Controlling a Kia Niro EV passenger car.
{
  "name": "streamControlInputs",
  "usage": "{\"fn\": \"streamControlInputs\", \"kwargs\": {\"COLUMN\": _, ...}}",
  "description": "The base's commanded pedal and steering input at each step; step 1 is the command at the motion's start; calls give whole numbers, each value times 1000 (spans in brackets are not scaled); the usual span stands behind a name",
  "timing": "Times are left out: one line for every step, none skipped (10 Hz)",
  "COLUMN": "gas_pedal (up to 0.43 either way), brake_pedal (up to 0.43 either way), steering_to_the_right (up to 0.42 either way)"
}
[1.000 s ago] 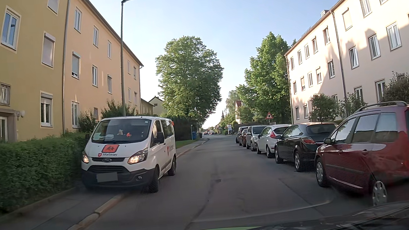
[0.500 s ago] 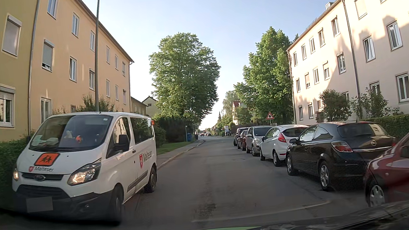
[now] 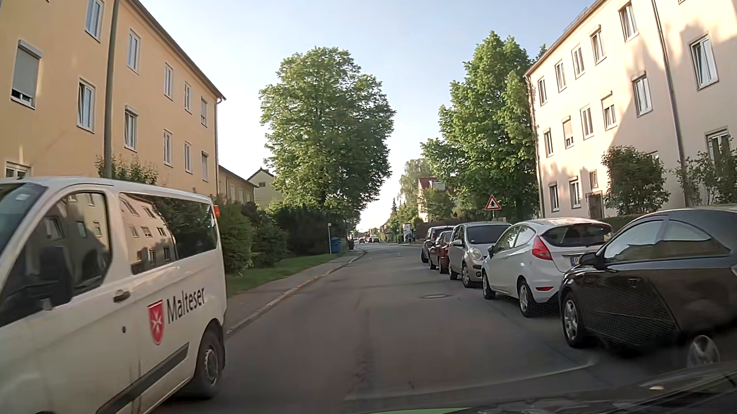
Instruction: Follow the waypoints while adhering to traffic rules and regulations
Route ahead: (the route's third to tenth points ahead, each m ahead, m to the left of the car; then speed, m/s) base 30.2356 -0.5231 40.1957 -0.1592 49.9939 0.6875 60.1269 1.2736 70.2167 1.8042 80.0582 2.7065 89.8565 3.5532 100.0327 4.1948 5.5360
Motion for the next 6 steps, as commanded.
{"fn": "streamControlInputs", "kwargs": {"gas_pedal": 59, "brake_pedal": 0, "steering_to_the_right": -18}}
{"fn": "streamControlInputs", "kwargs": {"gas_pedal": 59, "brake_pedal": 0, "steering_to_the_right": -20}}
{"fn": "streamControlInputs", "kwargs": {"gas_pedal": 59, "brake_pedal": 0, "steering_to_the_right": -20}}
{"fn": "streamControlInputs", "kwargs": {"gas_pedal": 59, "brake_pedal": 0, "steering_to_the_right": -21}}
{"fn": "streamControlInputs", "kwargs": {"gas_pedal": 59, "brake_pedal": 0, "steering_to_the_right": -21}}
{"fn": "streamControlInputs", "kwargs": {"gas_pedal": 67, "brake_pedal": 0, "steering_to_the_right": -23}}
